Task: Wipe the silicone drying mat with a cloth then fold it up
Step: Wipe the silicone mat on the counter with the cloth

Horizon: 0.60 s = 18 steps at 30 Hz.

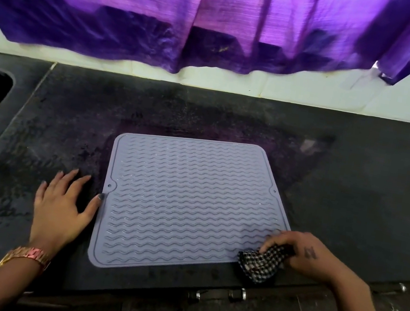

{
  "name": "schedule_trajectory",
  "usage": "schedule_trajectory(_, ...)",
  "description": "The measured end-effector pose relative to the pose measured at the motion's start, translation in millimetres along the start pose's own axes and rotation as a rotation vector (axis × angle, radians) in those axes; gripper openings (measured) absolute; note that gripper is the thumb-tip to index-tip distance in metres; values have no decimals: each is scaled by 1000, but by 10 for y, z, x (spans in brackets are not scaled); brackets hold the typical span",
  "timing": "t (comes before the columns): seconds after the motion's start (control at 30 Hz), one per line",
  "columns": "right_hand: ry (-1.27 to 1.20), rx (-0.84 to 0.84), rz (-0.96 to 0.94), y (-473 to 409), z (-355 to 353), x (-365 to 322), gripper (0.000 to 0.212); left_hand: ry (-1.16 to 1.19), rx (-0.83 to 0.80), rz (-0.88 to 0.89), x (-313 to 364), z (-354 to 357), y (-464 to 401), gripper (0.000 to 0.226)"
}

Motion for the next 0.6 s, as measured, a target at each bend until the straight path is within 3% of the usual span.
schedule_trajectory(0.1,-149,27,10,-53,-316,16,62,-9,-3,-5,-7,9,0,81)
schedule_trajectory(0.3,-32,495,-14,-772,-957,-62,39,-17,3,-8,4,1,-19,79)
schedule_trajectory(0.6,311,470,135,-1969,-895,15,39,-13,67,-8,23,-10,-26,70)
Point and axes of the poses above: each hand's wrist, its own y-axis away from the middle knuckle, its own z-axis out of the palm, x = y × z, the point moved 3 cm from there along -y, towards the middle knuckle, and after that the axes turned 4 degrees about y, right-handed, at the moved point
